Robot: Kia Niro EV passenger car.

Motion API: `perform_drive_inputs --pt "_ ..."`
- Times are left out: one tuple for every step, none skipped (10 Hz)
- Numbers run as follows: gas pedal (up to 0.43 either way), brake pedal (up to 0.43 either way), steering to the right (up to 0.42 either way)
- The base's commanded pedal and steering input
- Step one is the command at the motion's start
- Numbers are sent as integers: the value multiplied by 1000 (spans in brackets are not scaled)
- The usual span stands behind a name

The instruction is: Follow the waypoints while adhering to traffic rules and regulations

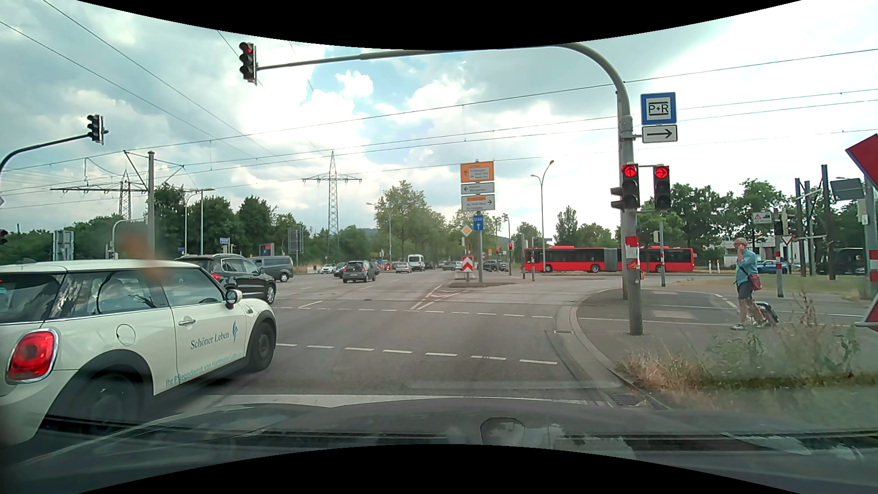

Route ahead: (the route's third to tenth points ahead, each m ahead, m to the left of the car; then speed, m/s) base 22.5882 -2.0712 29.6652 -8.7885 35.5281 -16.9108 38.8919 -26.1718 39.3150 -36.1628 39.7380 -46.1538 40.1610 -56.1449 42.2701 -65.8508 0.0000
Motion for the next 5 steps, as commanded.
perform_drive_inputs --pt "0 274 4" --pt "0 274 4" --pt "0 274 4" --pt "0 274 4" --pt "0 274 4"
